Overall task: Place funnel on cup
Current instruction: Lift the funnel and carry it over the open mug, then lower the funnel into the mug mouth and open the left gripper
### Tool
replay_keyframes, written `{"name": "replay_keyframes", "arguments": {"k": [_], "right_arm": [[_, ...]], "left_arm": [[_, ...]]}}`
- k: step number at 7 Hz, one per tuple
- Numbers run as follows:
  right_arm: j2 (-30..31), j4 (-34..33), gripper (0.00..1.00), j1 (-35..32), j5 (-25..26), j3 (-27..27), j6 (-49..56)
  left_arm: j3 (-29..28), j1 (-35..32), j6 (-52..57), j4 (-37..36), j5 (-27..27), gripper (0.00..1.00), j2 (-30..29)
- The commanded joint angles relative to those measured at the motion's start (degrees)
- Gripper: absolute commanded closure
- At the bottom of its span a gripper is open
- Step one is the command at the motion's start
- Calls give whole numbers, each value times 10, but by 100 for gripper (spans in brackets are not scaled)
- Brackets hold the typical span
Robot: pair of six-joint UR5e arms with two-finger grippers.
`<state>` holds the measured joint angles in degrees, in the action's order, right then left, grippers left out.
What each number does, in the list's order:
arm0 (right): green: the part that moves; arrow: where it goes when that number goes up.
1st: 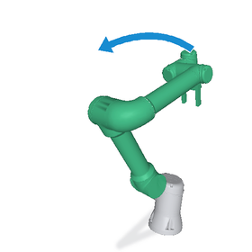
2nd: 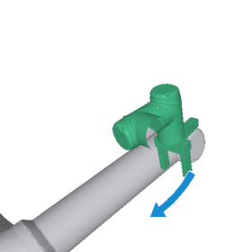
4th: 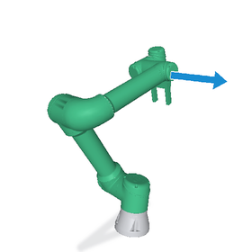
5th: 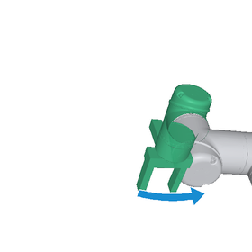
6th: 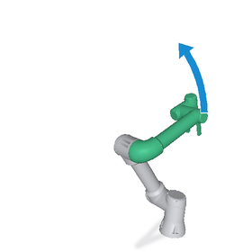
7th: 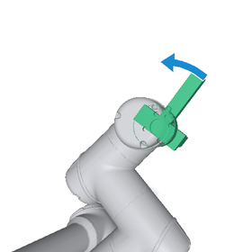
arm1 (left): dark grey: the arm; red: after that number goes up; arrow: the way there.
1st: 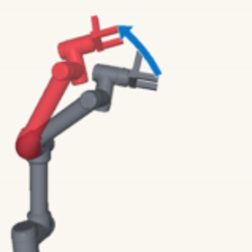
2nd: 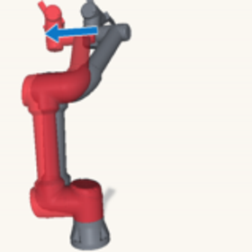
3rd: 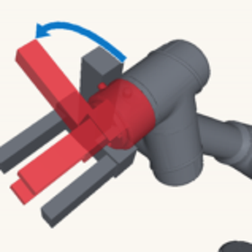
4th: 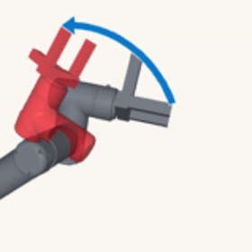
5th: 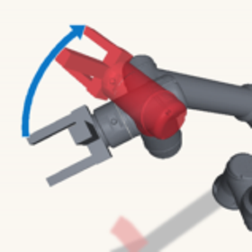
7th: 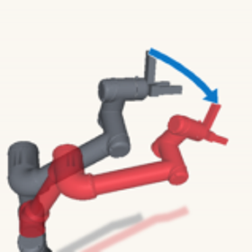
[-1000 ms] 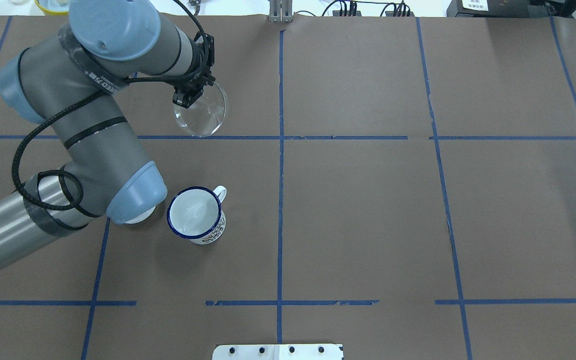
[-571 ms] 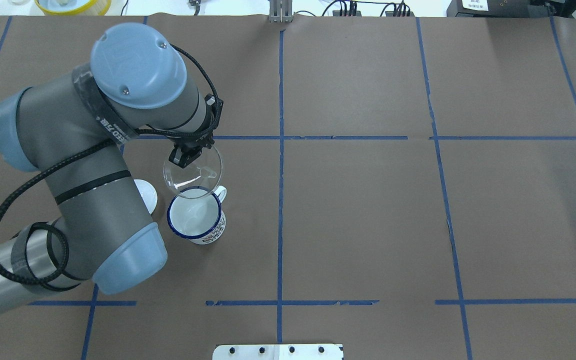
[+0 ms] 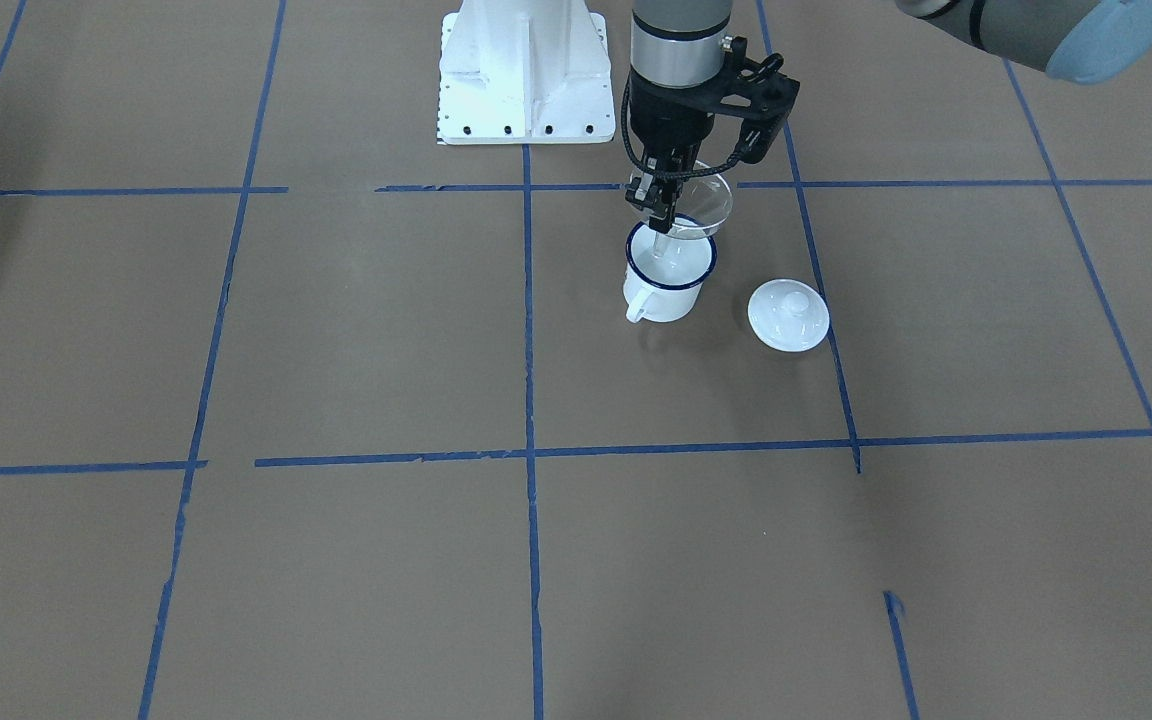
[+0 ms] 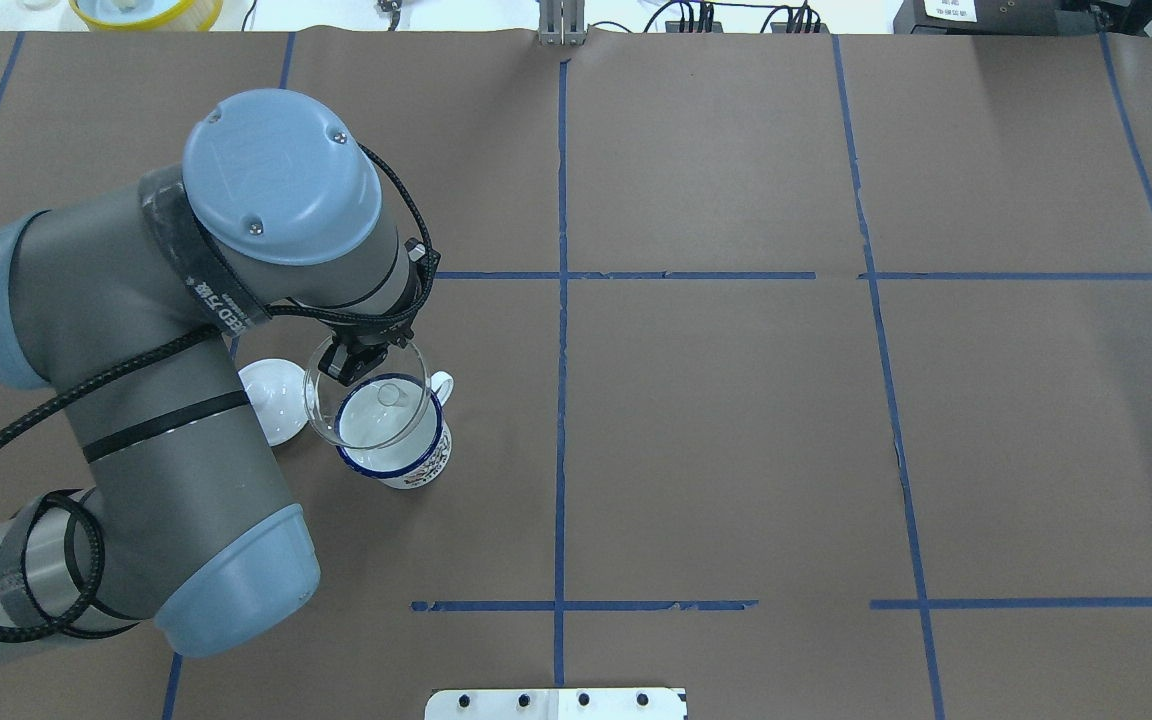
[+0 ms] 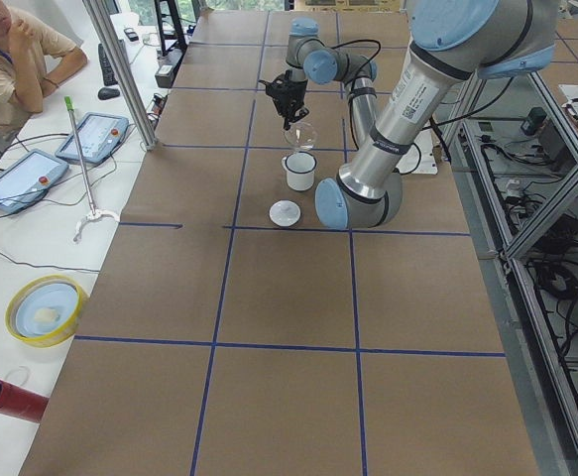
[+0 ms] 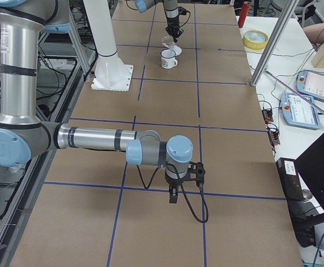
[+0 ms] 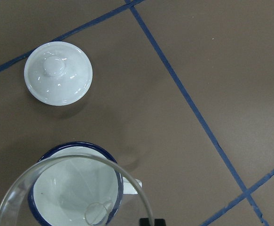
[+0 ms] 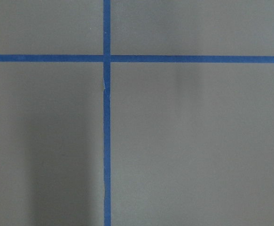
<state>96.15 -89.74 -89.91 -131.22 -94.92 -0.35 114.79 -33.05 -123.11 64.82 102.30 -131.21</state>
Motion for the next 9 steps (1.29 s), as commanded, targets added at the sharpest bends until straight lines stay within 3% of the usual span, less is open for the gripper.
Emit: {"name": "replay_keyframes", "arguments": {"k": [1, 9], "right_arm": [[0, 0, 0, 0, 0, 0, 0], [0, 0, 0, 0, 0, 0, 0]], "left_arm": [[-18, 23, 14, 1, -1, 100, 8], [-82, 34, 68, 29, -2, 100, 7]]}}
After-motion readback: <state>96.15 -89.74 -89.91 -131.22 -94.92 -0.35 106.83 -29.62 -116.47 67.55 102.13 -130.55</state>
